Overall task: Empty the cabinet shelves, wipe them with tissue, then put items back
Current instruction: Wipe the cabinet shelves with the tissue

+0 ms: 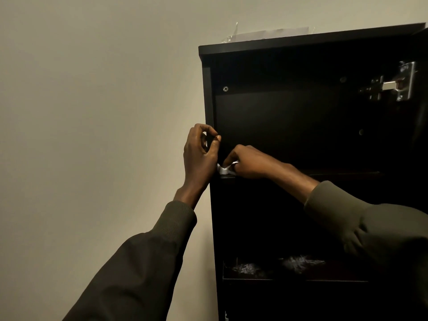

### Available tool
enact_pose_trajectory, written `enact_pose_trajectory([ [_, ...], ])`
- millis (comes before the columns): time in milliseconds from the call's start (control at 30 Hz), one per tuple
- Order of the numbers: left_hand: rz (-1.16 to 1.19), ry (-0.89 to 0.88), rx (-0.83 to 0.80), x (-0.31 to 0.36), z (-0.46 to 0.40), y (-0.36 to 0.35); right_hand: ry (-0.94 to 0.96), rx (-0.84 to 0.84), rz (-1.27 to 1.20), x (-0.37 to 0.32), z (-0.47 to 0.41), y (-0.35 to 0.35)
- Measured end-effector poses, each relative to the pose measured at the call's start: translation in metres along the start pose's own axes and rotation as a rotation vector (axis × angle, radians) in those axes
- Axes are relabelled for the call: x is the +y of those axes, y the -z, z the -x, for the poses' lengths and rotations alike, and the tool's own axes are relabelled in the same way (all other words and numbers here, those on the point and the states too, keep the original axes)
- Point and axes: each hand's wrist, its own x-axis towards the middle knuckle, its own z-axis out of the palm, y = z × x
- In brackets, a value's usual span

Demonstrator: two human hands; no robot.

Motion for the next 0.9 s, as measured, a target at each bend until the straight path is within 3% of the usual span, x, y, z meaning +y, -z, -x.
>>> enact_pose_trajectory([
  [167, -0.001, -0.005, -0.009, -0.001, 0.0, 0.0, 0.07, -0.06, -0.147, 0.008, 0.013, 0.014],
  [267, -0.005, -0.008, -0.007, 0.0, 0.0, 0.0, 0.033, 0.041, -0.282, 0.016, 0.013, 0.027],
  [433, -0.021, -0.011, -0.018, 0.0, -0.001, 0.001, -0.071, 0.249, -0.081, 0.023, -0.003, 0.027],
  [667, -0.008, -0.01, -0.029, 0.001, -0.001, 0.001, -0.037, 0.329, 0.182, 0.006, -0.005, 0.002],
  [900, -0.011, -0.013, -0.027, -0.001, -0.001, 0.003, -0.038, 0.085, 0.219, -0.014, -0.019, -0.005],
])
